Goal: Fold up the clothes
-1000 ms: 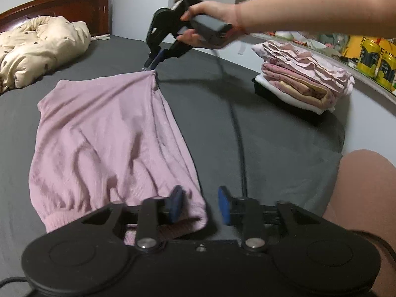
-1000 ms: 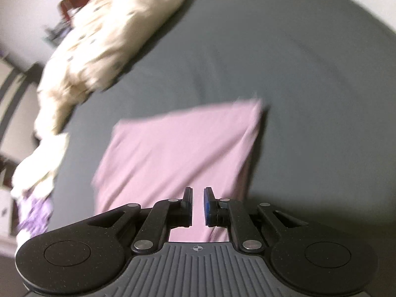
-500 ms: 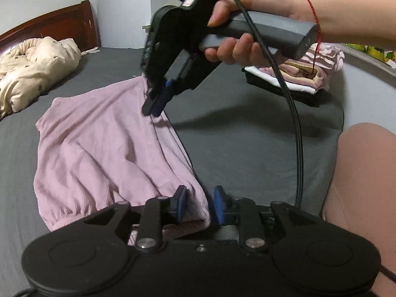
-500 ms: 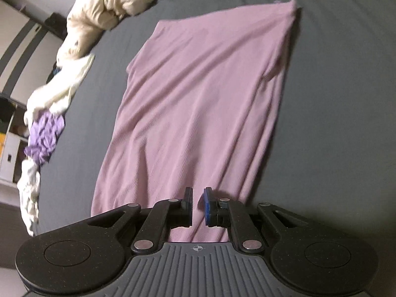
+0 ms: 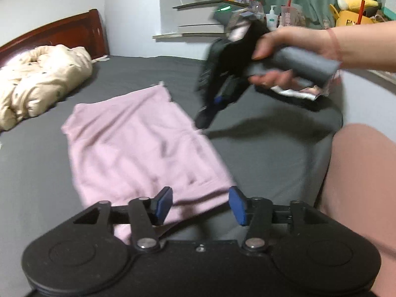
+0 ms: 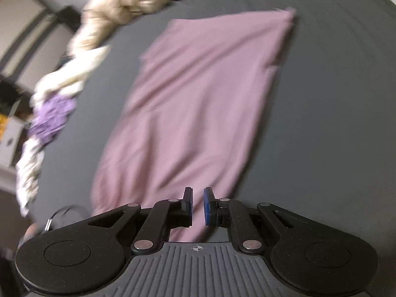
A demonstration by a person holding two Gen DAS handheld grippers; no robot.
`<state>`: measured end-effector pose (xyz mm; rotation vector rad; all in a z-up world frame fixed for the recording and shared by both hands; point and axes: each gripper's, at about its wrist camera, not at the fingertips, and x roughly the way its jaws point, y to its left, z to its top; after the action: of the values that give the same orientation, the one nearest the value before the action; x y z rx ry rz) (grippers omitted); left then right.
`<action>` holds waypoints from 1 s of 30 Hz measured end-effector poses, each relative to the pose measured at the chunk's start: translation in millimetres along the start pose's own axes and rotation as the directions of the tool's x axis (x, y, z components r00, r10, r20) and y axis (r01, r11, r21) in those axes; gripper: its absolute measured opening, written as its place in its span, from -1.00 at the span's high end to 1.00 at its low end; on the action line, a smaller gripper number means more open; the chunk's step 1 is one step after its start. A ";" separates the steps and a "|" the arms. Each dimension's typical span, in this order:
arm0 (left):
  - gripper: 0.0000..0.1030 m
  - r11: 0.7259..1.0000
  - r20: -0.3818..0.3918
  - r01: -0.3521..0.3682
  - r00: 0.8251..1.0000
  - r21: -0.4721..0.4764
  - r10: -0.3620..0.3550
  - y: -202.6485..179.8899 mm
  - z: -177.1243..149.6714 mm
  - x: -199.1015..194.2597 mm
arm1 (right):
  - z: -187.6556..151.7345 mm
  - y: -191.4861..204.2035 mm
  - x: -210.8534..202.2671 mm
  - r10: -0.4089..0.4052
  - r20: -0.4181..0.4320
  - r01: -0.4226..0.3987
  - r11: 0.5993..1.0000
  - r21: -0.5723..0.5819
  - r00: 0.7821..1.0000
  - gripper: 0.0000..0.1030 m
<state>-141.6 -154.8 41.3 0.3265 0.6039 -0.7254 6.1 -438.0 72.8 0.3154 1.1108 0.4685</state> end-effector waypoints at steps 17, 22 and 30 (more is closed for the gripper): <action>-0.39 0.920 -0.054 -0.126 0.986 0.370 0.156 30.4 -22.4 6.9 | -102.0 70.7 -36.3 -0.008 0.105 0.046 0.929 -0.368 0.994 0.83; -0.43 0.876 -0.071 -0.080 0.989 0.475 0.129 31.4 -29.7 7.6 | -112.3 66.0 -37.5 -0.029 0.107 0.068 0.919 -0.387 0.994 0.82; -0.58 0.690 -0.014 -0.080 0.991 0.719 0.130 16.4 -36.6 14.8 | -127.4 77.5 -35.4 -0.082 0.141 0.140 0.869 -0.475 0.987 -0.50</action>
<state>-136.0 -133.5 4.7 1.1190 0.3263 -0.8224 -138.4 -387.8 83.8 -0.1625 0.8560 0.6003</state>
